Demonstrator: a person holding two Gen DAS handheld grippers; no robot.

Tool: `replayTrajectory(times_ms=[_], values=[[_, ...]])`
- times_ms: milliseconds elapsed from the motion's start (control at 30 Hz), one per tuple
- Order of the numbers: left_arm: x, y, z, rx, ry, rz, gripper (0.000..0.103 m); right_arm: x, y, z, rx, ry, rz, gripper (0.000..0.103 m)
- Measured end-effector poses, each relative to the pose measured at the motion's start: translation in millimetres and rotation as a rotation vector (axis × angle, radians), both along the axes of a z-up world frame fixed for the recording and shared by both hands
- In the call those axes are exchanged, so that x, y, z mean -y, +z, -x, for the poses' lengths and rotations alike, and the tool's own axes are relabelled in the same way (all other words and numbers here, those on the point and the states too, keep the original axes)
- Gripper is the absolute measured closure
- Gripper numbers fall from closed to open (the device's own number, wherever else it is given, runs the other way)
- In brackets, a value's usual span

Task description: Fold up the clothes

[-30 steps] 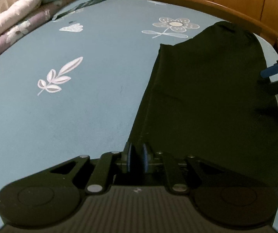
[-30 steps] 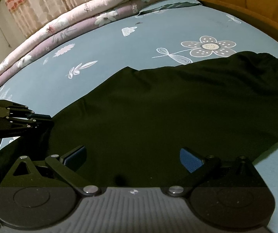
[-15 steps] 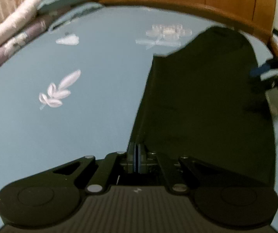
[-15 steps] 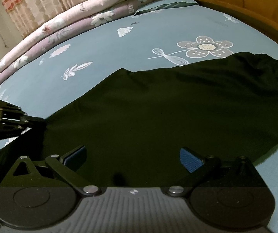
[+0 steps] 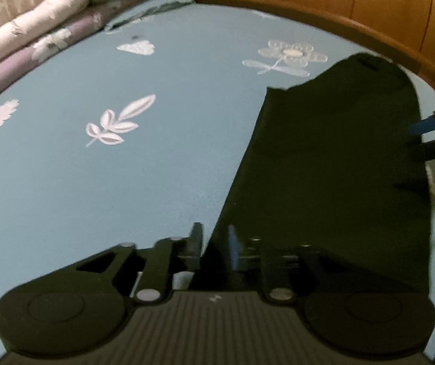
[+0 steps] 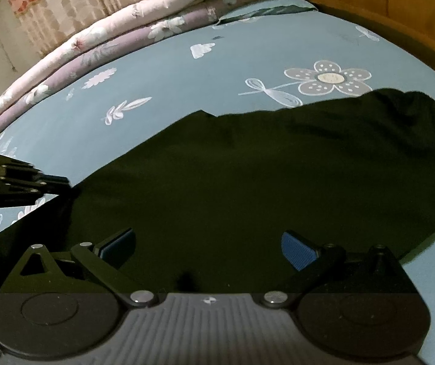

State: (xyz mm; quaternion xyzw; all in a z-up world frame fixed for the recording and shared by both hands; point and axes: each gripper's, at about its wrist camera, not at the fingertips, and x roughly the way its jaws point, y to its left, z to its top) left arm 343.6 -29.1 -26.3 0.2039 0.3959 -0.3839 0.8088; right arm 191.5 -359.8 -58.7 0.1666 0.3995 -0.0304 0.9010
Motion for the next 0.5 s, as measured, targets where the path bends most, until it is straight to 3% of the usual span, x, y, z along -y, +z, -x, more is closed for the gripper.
replayTrajectory(times_ms=[133,300,500], values=[[-17,5,28,-0.012,0.012,0.011,0.078,-10,-2,-6,-0.009,0.055,0.052,0.000],[-34,-12,66,-0.029,0.044,-0.055,0.078,-32,-16,-7,-0.029,0.173,0.133,0.000],[-56,-27,109,-0.035,0.111,-0.124,0.070,-52,-35,6,-0.096,0.255,0.339,0.000]])
